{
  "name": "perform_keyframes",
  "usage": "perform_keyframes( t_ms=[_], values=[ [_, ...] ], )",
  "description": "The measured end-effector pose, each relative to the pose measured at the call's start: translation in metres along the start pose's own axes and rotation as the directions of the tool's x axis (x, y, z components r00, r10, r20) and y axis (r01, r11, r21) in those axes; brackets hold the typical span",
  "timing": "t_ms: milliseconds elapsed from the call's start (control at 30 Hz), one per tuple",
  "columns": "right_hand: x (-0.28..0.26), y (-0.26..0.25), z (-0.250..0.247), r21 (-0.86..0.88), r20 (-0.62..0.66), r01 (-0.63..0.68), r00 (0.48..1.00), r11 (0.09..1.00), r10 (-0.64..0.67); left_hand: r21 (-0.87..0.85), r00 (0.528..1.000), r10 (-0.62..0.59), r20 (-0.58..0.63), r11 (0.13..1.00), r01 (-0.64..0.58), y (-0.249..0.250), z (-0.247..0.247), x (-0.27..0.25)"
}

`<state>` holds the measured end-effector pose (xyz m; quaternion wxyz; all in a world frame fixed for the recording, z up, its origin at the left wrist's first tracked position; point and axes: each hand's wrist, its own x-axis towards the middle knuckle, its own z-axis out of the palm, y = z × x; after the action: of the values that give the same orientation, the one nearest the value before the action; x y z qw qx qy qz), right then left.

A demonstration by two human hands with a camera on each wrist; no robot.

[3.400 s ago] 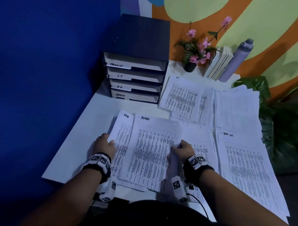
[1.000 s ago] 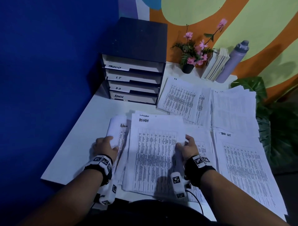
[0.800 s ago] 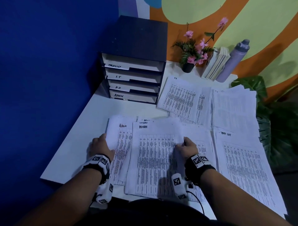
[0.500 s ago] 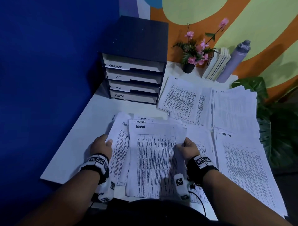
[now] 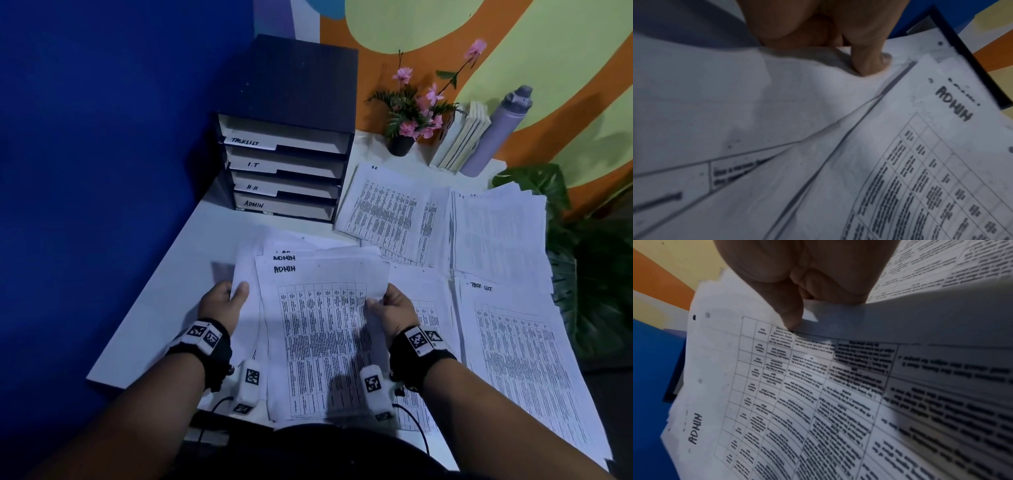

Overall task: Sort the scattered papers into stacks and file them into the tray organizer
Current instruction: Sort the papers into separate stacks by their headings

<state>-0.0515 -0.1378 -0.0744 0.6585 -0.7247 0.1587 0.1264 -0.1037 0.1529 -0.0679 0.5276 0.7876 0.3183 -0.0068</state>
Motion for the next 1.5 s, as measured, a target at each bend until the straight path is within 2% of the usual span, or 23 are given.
perform_keyframes(
  t_ms=[200, 367, 567, 767, 967, 1067, 1133, 1200, 1267, 1333, 1433, 1500],
  values=[
    [-0.005, 0.000, -0.007, 0.035, 0.034, 0.015, 0.999, 0.999, -0.016, 0.048, 0.999, -0.034, -0.035, 0.998, 0.035, 0.000, -0.003, 0.004],
    [-0.006, 0.001, -0.007, 0.093, 0.063, -0.014, 0.998, 0.996, 0.008, 0.032, 0.998, -0.020, -0.053, 0.999, 0.022, 0.003, -0.005, 0.003],
    [-0.005, -0.002, -0.003, 0.057, 0.083, 0.013, 0.996, 0.998, -0.018, -0.003, 0.999, -0.005, -0.053, 1.000, 0.005, 0.006, -0.002, 0.003],
    [-0.002, 0.001, -0.002, 0.077, 0.058, 0.017, 0.998, 0.997, -0.021, -0.037, 0.999, -0.014, -0.036, 0.999, 0.013, 0.011, -0.003, -0.002],
    [-0.001, -0.008, 0.005, 0.031, 0.005, 0.006, 1.000, 0.999, -0.006, -0.166, 0.997, 0.026, 0.071, 0.986, -0.014, 0.024, 0.008, -0.006],
    [0.001, -0.015, 0.009, 0.004, -0.038, -0.033, 0.999, 0.999, 0.033, -0.325, 0.994, 0.005, 0.105, 0.945, 0.029, 0.046, 0.006, -0.014],
    [-0.001, -0.023, 0.012, -0.024, -0.042, -0.006, 0.999, 1.000, 0.005, -0.327, 0.996, -0.021, 0.089, 0.944, 0.049, 0.061, 0.006, -0.023],
    [-0.008, -0.041, 0.017, -0.038, -0.091, 0.071, 0.993, 0.997, -0.074, -0.323, 0.995, 0.033, 0.099, 0.946, 0.001, 0.071, 0.008, -0.028],
    [-0.016, -0.065, 0.024, -0.024, -0.148, 0.193, 0.970, 0.981, -0.194, -0.242, 0.985, 0.155, 0.078, 0.961, -0.133, 0.083, 0.008, -0.030],
    [-0.027, -0.090, 0.034, 0.041, -0.149, 0.330, 0.935, 0.943, -0.320, -0.209, 0.964, 0.265, 0.018, 0.944, -0.256, 0.095, 0.007, -0.028],
    [-0.046, -0.118, 0.045, 0.115, -0.090, 0.472, 0.881, 0.874, -0.464, -0.330, 0.919, 0.373, -0.128, 0.858, -0.394, 0.118, 0.004, -0.033],
    [-0.059, -0.125, 0.048, 0.142, -0.035, 0.488, 0.872, 0.861, -0.489, -0.456, 0.903, 0.392, -0.178, 0.780, -0.428, 0.121, 0.003, -0.034]
  ],
)
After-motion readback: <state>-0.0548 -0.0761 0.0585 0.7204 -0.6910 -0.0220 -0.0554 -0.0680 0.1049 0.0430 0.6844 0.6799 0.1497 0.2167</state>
